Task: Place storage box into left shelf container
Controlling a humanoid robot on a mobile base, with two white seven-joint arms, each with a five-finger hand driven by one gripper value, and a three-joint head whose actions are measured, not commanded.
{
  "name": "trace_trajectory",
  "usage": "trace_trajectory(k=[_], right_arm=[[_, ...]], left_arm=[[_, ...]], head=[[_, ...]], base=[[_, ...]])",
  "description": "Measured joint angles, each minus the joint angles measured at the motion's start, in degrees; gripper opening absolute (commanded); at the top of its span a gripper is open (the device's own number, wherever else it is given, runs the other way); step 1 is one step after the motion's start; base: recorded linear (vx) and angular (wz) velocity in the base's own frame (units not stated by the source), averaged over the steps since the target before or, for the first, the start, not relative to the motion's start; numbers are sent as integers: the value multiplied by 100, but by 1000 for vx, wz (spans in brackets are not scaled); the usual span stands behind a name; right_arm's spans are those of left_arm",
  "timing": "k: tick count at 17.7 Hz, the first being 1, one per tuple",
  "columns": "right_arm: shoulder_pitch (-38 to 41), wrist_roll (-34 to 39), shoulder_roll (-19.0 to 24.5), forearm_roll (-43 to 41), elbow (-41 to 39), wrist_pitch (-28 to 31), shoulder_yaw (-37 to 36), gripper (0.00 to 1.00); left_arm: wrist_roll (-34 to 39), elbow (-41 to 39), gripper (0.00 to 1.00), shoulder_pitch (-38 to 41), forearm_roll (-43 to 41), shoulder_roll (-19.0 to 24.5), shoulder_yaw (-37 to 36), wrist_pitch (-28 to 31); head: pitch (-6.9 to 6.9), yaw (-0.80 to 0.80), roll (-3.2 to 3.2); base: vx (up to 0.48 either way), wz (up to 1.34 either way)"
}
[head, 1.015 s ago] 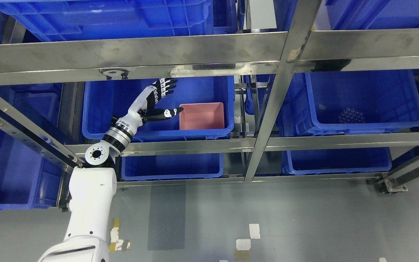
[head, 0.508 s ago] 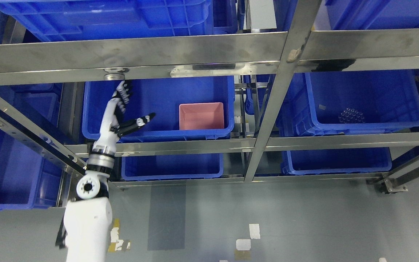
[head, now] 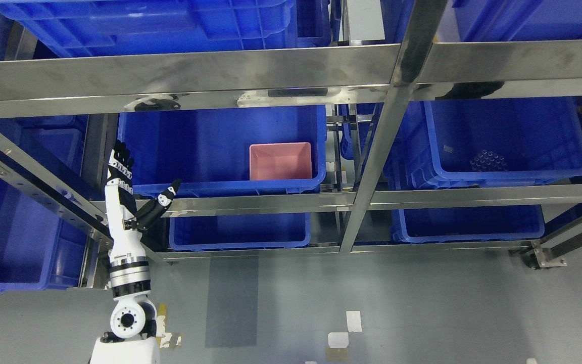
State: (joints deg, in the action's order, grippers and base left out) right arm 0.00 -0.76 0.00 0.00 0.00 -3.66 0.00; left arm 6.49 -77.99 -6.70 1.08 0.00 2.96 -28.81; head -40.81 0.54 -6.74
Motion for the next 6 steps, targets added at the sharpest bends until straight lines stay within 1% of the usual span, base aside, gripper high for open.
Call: trace_trajectory(k=[3, 6], right_arm=[[-1, -1, 0, 0, 0, 0, 0, 100], [-1, -3, 0, 0, 0, 0, 0, 100]], left_arm=[[45, -478, 99, 175, 315, 0, -147, 570], [-181, -835, 99, 269, 498, 0, -254, 754]], head=[[0, 0, 0], [0, 0, 0]], base=[[0, 0], [0, 0]])
